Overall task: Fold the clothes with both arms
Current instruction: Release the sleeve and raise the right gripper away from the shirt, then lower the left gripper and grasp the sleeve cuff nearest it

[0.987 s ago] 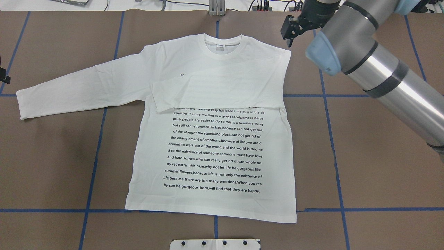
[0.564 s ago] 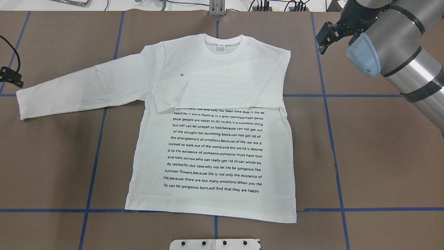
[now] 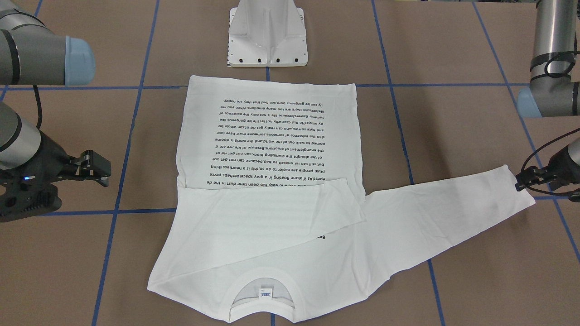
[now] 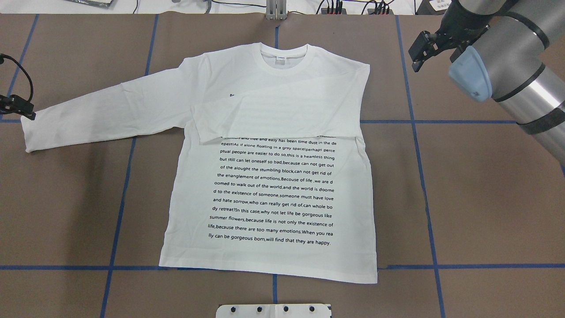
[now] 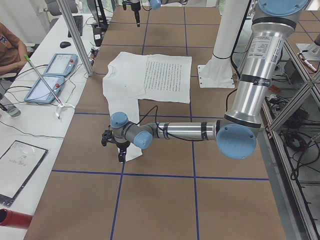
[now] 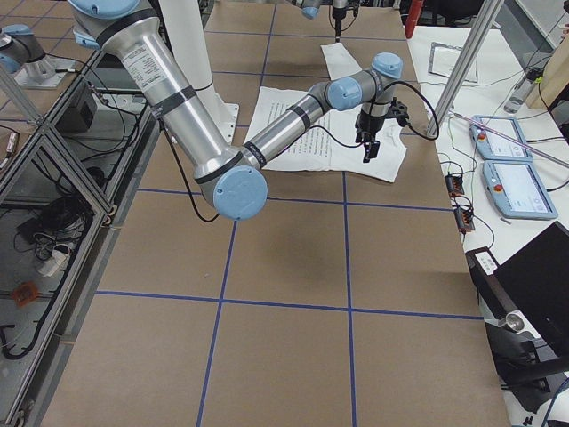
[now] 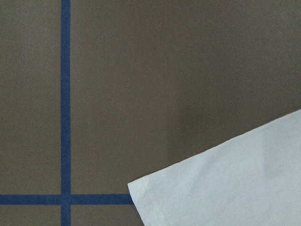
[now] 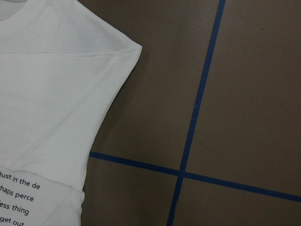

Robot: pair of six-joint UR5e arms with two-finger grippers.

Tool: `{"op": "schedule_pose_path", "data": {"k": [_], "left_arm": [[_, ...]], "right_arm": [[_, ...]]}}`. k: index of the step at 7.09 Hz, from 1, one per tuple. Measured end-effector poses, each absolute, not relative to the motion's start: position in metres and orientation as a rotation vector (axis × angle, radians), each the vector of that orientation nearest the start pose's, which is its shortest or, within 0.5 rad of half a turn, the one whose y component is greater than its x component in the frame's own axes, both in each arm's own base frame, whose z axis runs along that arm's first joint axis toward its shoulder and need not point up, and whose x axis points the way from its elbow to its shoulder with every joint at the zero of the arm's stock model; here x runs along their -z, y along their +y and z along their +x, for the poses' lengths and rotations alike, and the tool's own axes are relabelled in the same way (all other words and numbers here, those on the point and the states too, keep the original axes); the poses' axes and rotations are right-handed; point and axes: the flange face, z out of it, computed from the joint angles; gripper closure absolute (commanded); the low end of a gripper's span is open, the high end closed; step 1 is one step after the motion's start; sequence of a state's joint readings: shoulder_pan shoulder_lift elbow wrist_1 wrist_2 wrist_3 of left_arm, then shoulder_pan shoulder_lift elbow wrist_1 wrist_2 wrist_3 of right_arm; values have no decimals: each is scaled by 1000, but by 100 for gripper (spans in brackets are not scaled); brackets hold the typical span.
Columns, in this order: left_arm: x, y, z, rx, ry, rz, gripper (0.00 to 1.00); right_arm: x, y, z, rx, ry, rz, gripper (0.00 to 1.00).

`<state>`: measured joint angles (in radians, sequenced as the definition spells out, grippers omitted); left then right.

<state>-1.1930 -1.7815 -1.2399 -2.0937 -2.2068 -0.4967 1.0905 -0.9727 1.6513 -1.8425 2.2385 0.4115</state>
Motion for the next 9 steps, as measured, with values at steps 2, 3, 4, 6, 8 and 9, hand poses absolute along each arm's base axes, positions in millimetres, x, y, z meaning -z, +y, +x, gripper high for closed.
{"op": "schedule_pose_path", "data": {"k": [2, 3, 4, 6, 8, 9], "left_arm": [[-677, -581, 155, -19, 734, 75, 8], [-681, -579, 158, -24, 734, 69, 10], [-682, -578, 162, -30, 735, 66, 15], [-682, -577, 166, -40, 739, 62, 23], [-682, -575, 168, -47, 756, 50, 23], [-683, -575, 169, -49, 759, 46, 23]], "right_arm": [[-299, -620, -242, 201, -765, 77, 0], [-298, -618, -241, 201, -765, 80, 0], [-298, -618, -241, 201, -765, 82, 0], [-298, -618, -240, 201, -765, 84, 0], [-296, -618, -239, 201, -766, 87, 0], [-295, -618, -238, 201, -767, 90, 0]]}}
